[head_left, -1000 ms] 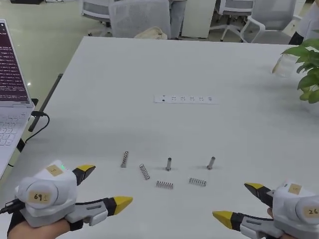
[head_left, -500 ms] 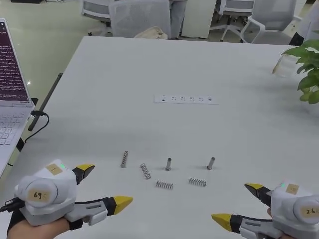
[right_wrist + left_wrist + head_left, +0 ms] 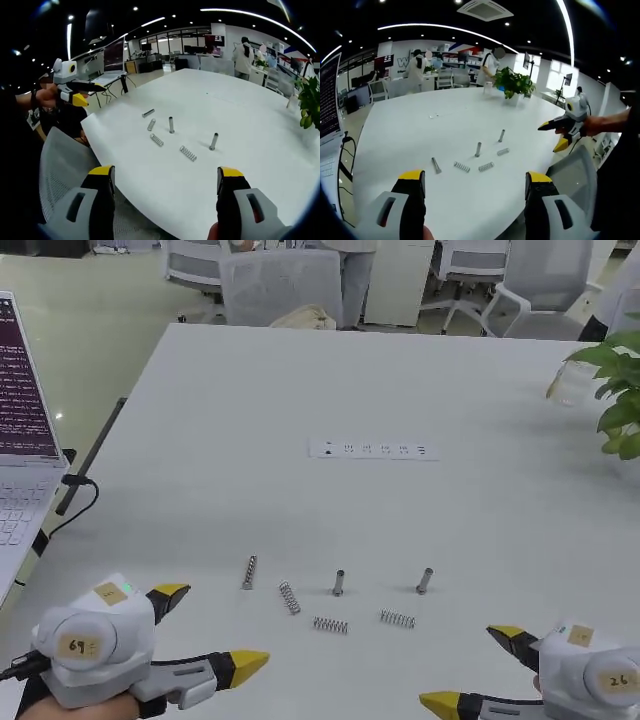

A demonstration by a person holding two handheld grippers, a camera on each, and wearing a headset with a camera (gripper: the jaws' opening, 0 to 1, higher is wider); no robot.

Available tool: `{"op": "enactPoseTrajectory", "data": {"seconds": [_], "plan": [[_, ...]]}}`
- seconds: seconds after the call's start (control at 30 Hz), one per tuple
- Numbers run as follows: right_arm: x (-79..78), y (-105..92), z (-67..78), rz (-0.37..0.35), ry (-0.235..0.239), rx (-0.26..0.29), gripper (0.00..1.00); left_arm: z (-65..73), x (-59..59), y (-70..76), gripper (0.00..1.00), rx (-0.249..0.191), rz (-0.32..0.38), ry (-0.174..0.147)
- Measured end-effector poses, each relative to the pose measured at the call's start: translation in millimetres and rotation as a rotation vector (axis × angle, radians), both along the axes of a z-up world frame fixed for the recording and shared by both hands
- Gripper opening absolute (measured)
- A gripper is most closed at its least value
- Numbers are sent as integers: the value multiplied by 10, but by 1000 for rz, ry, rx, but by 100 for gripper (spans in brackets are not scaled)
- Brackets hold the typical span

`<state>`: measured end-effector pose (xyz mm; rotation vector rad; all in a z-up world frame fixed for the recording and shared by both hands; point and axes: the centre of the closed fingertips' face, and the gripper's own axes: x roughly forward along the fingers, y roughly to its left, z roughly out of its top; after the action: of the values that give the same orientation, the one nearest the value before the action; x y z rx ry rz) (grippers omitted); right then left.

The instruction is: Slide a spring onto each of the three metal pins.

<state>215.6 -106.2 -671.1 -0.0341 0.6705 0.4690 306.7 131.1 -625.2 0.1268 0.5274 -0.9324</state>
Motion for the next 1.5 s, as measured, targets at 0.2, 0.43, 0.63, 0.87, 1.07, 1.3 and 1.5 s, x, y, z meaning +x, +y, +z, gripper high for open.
{"op": "enactPoseTrajectory", "data": {"seconds": [0.2, 0.43, 0.63, 0.87, 1.07, 1.3, 1.5], "plan": [[-3, -5, -15, 0, 6, 1, 84, -30, 52, 9, 79, -4, 7, 10], [-27, -43, -27, -15, 13, 2, 83, -66, 138, 7, 77, -11, 16, 21], [-33, -84, -13, -32, 14, 7, 83, -106, 227, -22, 77, -16, 16, 28], [-58, -93, -34, -39, 25, 8, 83, -143, 344, -62, 76, -6, 11, 33], [-60, -85, -44, -44, 33, 7, 82, -147, 469, -102, 75, -19, 14, 37], [-36, -78, -31, -56, 34, 10, 81, -197, 642, -152, 74, -20, 11, 44], [-10, -60, -34, -64, 38, 17, 81, -255, 762, -166, 74, -11, 8, 53]]}}
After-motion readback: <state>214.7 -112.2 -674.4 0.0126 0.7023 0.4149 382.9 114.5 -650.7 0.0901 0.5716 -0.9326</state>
